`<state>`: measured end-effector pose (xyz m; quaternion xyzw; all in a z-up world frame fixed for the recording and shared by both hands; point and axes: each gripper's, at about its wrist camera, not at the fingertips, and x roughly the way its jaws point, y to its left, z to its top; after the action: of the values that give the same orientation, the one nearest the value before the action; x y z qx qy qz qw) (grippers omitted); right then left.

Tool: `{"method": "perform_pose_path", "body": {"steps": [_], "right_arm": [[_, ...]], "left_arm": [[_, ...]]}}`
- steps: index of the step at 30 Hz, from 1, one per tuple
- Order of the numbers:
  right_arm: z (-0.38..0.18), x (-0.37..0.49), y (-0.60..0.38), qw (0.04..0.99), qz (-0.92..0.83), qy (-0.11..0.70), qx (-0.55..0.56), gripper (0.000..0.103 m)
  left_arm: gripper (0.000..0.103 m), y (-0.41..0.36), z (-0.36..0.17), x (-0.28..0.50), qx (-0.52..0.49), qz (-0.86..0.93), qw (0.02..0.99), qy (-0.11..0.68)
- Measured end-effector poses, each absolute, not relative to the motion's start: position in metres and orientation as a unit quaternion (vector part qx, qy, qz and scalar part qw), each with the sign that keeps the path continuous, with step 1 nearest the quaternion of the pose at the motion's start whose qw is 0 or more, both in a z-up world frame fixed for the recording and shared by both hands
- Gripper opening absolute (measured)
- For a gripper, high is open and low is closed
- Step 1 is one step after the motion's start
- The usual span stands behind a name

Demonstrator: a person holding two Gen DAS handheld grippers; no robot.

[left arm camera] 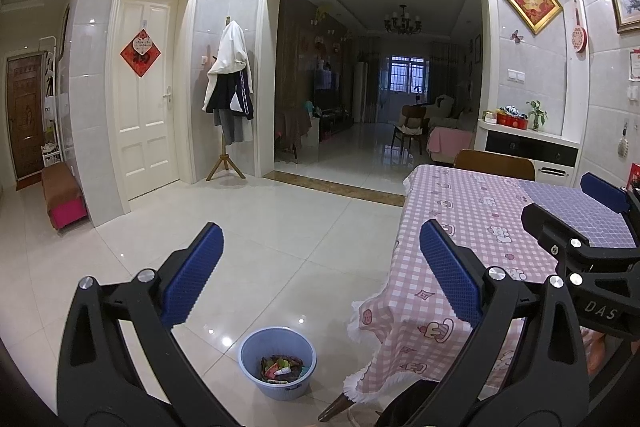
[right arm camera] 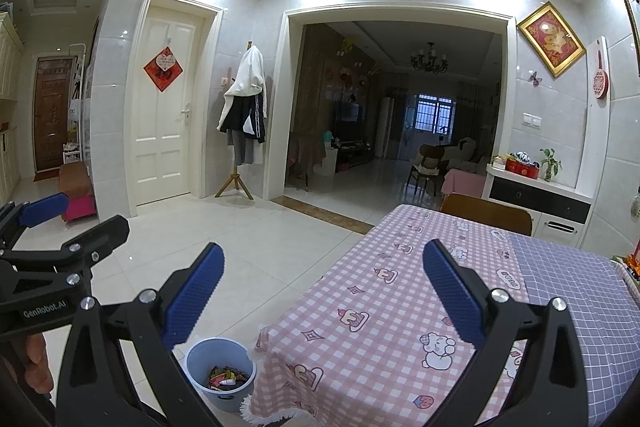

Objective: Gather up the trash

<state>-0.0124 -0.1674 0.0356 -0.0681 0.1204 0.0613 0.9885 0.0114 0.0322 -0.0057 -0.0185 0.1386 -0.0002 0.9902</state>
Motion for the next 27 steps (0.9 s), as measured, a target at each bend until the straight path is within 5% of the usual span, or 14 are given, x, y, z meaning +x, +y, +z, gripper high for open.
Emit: {"method": "perform_pose_path", "body": {"steps": [27], "right_arm": [[0.023,0.003,-0.177,0.987,0.063,0.136,-0.056,0.098]], "left_arm": [[0.097,0.033,-0.012,0.026,-0.017,0.003,0.987,0.162]]}}
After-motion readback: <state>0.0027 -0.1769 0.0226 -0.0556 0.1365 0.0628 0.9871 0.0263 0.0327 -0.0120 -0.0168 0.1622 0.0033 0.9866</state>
